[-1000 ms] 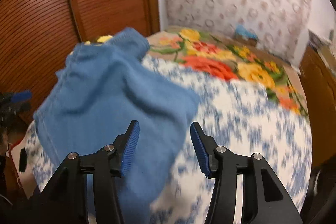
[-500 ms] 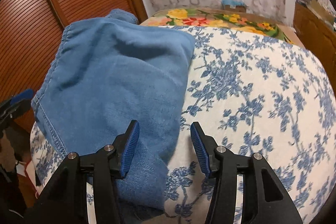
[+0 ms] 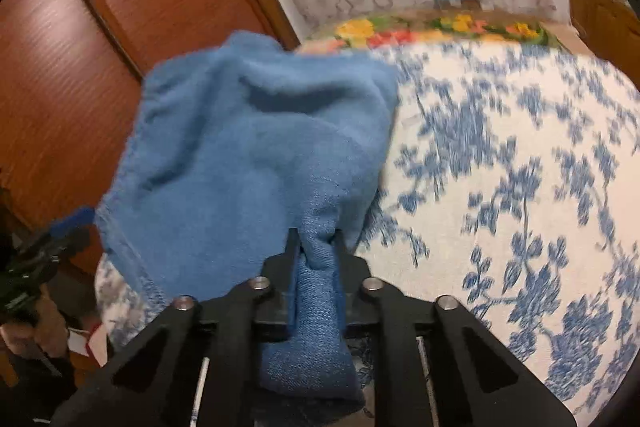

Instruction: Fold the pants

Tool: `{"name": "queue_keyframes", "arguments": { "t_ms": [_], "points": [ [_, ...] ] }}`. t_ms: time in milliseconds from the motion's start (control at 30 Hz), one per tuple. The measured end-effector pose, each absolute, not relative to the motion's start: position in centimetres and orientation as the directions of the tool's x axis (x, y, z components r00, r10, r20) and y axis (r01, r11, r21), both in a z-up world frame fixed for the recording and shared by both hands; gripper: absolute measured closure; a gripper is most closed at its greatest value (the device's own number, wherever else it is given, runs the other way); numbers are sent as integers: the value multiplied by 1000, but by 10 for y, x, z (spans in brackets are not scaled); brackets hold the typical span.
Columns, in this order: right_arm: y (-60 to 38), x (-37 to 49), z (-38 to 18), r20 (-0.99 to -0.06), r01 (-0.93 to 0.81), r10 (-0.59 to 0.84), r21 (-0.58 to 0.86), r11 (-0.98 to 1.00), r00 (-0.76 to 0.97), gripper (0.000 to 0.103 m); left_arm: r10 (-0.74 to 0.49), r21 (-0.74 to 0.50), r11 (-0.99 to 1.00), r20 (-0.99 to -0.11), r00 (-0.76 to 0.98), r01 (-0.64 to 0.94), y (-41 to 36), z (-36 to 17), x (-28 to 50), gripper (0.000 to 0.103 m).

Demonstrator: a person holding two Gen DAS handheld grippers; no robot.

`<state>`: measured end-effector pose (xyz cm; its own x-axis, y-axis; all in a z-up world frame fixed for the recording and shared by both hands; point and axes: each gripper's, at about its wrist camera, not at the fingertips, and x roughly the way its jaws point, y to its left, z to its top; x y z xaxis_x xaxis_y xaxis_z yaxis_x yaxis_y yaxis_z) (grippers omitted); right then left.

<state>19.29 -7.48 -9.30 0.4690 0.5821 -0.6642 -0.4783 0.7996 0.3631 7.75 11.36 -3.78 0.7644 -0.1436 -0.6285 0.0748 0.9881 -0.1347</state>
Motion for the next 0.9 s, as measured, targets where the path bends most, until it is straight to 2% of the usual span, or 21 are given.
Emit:
{"name": "queue_keyframes", "arguments": {
  "t_ms": [200, 333, 533, 700, 767, 900],
  "points": [
    [-113, 164, -32, -568, -494, 565, 292, 819, 598, 97, -153, -116, 988, -609, 779, 103, 98, -21, 79, 54],
    [-164, 145, -12, -571, -449, 479, 205, 870, 667, 97, -172, -104, 985, -598, 782, 138, 80, -12, 83, 54],
    [-256, 116, -24, -620, -322, 338, 143, 936, 708, 97, -215, -87, 975, -604, 768, 204, 43, -8, 93, 54],
    [-282, 106, -60, -681, -283, 296, 135, 950, 669, 97, -244, -80, 965, -620, 746, 250, 16, -11, 101, 54],
    [-280, 103, -66, -689, -281, 283, 119, 952, 667, 92, -251, -80, 962, -626, 739, 260, 10, -12, 101, 54],
    [-282, 96, -60, -662, -271, 258, 85, 959, 704, 68, -274, -79, 953, -635, 722, 292, -8, -15, 98, 54]
  ]
}}
